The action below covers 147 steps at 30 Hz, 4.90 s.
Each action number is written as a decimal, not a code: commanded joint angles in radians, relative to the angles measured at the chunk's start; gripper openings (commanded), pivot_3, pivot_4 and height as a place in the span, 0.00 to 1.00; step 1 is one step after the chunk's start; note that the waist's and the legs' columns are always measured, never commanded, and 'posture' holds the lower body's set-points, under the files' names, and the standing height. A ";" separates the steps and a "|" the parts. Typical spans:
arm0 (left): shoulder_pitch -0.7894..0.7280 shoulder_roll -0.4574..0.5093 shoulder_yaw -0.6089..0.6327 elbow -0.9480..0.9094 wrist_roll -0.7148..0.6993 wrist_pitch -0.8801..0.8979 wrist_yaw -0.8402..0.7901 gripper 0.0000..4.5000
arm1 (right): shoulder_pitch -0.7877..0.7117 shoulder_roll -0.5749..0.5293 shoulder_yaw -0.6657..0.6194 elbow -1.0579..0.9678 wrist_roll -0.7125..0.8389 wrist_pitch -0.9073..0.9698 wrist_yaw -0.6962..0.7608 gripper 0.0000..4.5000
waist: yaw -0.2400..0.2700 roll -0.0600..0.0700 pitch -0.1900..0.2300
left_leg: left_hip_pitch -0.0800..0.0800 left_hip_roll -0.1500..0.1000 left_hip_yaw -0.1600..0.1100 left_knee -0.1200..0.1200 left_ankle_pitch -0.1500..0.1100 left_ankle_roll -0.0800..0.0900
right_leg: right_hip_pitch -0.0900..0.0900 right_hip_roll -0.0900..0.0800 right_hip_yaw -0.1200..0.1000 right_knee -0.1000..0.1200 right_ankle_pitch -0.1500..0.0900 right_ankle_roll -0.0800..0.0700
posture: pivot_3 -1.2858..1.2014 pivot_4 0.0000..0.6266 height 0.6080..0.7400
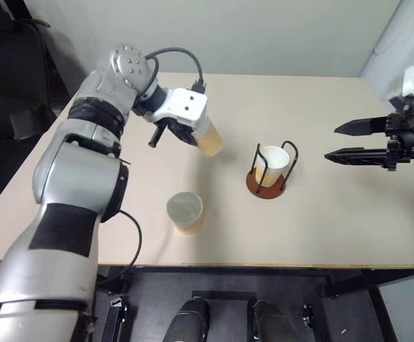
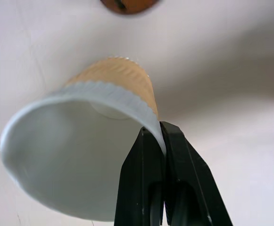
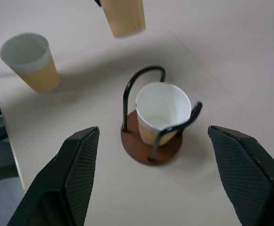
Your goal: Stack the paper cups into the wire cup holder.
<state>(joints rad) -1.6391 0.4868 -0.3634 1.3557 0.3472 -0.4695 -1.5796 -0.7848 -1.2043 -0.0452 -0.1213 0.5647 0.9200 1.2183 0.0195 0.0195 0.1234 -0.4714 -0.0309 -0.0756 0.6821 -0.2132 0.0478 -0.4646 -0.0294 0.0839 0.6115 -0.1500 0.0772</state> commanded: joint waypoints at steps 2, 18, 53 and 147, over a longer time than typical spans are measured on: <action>-0.076 -0.010 -0.006 0.005 -0.094 0.035 -0.035 0.01 | -0.007 -0.040 -0.015 0.027 -0.026 -0.057 0.044 0.84 | -0.004 0.000 0.000 | 0.001 -0.002 0.002 -0.001 0.000 0.001 | 0.000 0.003 -0.001 0.000 0.000 0.001 | 0.52 0.24 1.00; -0.180 -0.100 -0.168 -0.039 -0.337 0.108 -0.035 0.01 | -0.033 -0.062 0.001 0.092 -0.072 -0.090 0.097 0.84 | 0.002 0.002 0.000 | 0.001 -0.004 0.003 0.000 -0.001 0.006 | 0.003 -0.005 -0.001 0.000 -0.001 0.003 | 0.52 0.24 1.00; -0.155 -0.236 -0.310 -0.048 -0.395 0.038 -0.035 0.01 | 0.020 -0.103 -0.062 0.021 -0.038 -0.030 0.087 0.84 | 0.011 0.002 0.001 | 0.001 -0.010 0.004 0.016 -0.006 0.015 | 0.013 -0.013 0.000 -0.002 -0.004 0.016 | 0.52 0.24 1.00; -0.180 -0.388 -0.068 0.002 0.160 -0.133 0.454 1.00 | 0.118 -0.160 -0.143 -0.048 0.019 0.002 0.030 0.84 | 0.013 0.002 0.001 | 0.002 -0.011 0.004 0.016 -0.009 0.017 | 0.013 -0.013 0.001 -0.002 -0.005 0.021 | 0.52 0.24 1.00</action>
<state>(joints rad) -1.7678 0.0786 -0.4735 1.3625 0.5455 -0.6123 -1.1131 -0.6572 -1.3399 -0.1402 -0.1408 0.5747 0.9240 1.2599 0.0321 0.0212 0.1240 -0.4696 -0.0415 -0.0714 0.6984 -0.2225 0.0643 -0.4514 -0.0428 0.0846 0.6099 -0.1548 0.0984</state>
